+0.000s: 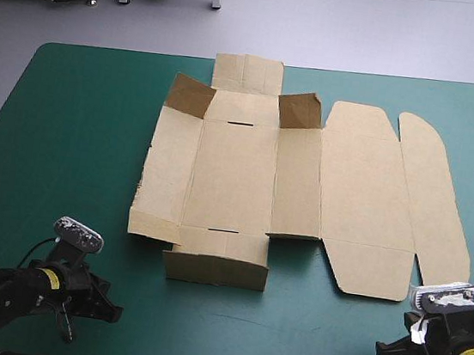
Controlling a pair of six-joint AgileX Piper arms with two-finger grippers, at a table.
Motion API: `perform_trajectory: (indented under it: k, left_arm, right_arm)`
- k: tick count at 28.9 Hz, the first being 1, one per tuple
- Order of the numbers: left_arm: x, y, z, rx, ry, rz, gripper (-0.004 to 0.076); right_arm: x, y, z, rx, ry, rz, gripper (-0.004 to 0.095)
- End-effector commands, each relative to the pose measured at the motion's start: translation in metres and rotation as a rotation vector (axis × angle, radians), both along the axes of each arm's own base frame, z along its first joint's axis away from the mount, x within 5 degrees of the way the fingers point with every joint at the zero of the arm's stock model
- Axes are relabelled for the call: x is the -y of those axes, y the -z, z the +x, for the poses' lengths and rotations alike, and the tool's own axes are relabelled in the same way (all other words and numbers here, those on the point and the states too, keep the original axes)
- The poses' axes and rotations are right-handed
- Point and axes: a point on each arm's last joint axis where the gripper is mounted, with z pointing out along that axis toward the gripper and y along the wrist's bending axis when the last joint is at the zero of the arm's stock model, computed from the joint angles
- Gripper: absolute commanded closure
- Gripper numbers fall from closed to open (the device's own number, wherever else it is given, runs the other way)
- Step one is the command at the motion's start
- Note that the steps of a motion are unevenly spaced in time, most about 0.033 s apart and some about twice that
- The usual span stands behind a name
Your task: Fold the box
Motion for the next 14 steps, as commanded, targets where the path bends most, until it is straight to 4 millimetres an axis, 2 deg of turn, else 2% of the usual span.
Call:
perform_trajectory:
  k: [1, 10, 14]
  left_arm:
    - [0.003, -0.010, 0.004, 0.053, -0.014, -0.041, 0.0733]
    - [0.003, -0.010, 0.004, 0.041, -0.014, -0.049, 0.0732]
    - [0.007, -0.023, 0.006, 0.058, -0.002, -0.084, 0.0732]
  right_arm:
    - [-0.001, -0.011, 0.004, 0.071, -0.003, 0.012, 0.0926]
    - [-0.001, -0.011, 0.004, 0.071, -0.003, 0.012, 0.0926]
    - [-0.001, -0.011, 0.004, 0.071, -0.003, 0.012, 0.0926]
